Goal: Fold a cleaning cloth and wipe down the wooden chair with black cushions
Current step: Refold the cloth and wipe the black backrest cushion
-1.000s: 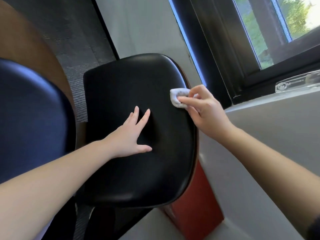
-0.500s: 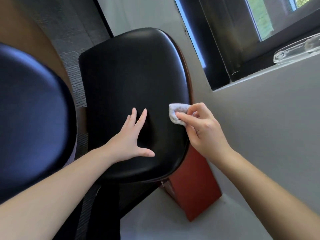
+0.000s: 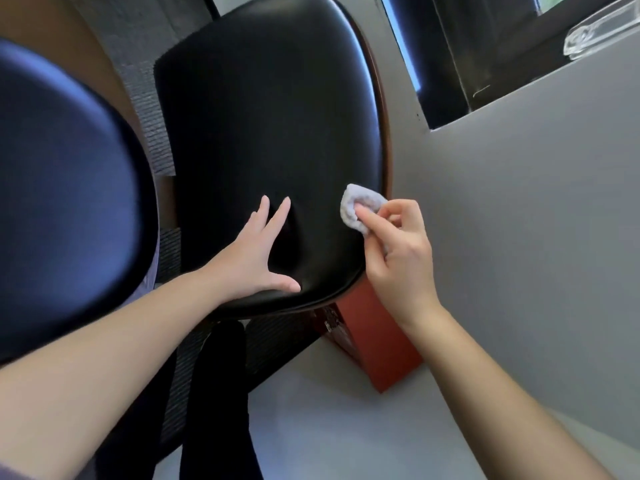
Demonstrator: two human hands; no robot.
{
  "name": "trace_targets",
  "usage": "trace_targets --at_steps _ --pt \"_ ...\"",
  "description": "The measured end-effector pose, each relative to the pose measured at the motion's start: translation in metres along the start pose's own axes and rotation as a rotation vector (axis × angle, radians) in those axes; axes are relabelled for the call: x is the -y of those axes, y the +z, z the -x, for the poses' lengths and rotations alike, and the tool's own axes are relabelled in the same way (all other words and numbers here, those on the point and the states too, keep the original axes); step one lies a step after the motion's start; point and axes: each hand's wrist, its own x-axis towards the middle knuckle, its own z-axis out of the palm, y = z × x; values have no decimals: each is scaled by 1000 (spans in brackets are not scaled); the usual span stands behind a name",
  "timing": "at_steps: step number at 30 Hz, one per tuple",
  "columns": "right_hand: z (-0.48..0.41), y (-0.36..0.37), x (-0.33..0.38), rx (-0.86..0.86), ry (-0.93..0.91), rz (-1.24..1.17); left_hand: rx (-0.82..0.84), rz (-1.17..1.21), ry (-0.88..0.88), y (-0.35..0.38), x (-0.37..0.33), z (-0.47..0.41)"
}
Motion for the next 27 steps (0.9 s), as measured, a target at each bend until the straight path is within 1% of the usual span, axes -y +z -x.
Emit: trace_targets --at_steps 3,7,13,17,20,22,27 --pt "32 9 13 -27 58 -51 3 -2 9 2 5 2" --pt "85 26 28 4 50 -77 -1 -5 2 5 8 2" --pt "99 48 44 -147 216 -131 19 -35 33 2 19 6" --pt "107 62 56 -211 312 -146 20 -60 39 -1 28 9" --pt "108 69 60 -230 343 -124 34 -73 37 -2 33 11" --pt "109 71 63 -200 308 -83 43 -78 34 -2 35 11" --pt "104 64 49 -60 76 164 68 -145 70 -15 41 6"
